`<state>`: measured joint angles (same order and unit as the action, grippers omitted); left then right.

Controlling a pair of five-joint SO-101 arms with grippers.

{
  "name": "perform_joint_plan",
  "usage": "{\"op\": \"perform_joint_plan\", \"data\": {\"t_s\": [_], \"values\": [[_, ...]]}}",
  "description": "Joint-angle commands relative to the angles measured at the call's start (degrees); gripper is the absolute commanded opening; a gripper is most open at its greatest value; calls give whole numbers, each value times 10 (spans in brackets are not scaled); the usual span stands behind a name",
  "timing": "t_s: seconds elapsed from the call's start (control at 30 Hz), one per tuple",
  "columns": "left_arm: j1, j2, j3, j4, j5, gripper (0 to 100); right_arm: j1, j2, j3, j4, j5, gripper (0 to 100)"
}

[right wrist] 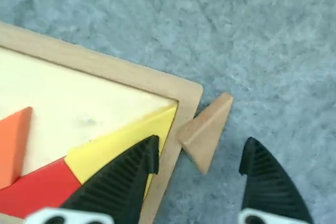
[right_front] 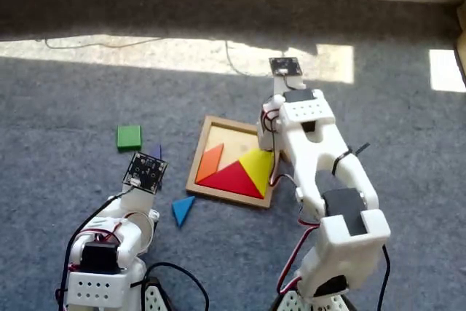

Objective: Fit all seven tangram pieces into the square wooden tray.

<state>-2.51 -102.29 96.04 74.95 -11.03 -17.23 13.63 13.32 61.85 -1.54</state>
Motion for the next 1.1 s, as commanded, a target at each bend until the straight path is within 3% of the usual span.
{"op": "perform_joint_plan", "data": {"t_s": [0.0, 0.63, 1.07], "values": [[-7, -7, 12, 2, 1, 6, -4, 16, -32, -13, 28, 200], [-7, -7, 12, 2, 1, 6, 43, 16, -32, 14, 64, 59], [-7, -7, 12, 2, 1, 6, 51, -113, -34, 52, 62, 5]]}}
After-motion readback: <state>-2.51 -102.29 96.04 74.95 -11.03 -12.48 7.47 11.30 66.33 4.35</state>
